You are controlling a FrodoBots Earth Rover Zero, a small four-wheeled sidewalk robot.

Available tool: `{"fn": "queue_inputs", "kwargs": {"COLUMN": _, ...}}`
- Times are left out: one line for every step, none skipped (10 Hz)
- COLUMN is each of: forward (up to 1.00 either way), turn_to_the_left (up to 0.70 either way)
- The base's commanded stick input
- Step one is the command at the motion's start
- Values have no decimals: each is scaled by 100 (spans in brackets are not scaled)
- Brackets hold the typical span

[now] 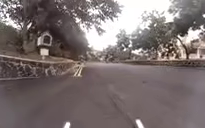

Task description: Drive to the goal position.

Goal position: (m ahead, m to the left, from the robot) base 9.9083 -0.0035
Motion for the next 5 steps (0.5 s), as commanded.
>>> {"fn": "queue_inputs", "kwargs": {"forward": 70, "turn_to_the_left": 34}}
{"fn": "queue_inputs", "kwargs": {"forward": 70, "turn_to_the_left": 12}}
{"fn": "queue_inputs", "kwargs": {"forward": 70, "turn_to_the_left": 0}}
{"fn": "queue_inputs", "kwargs": {"forward": 70, "turn_to_the_left": 0}}
{"fn": "queue_inputs", "kwargs": {"forward": 70, "turn_to_the_left": 0}}
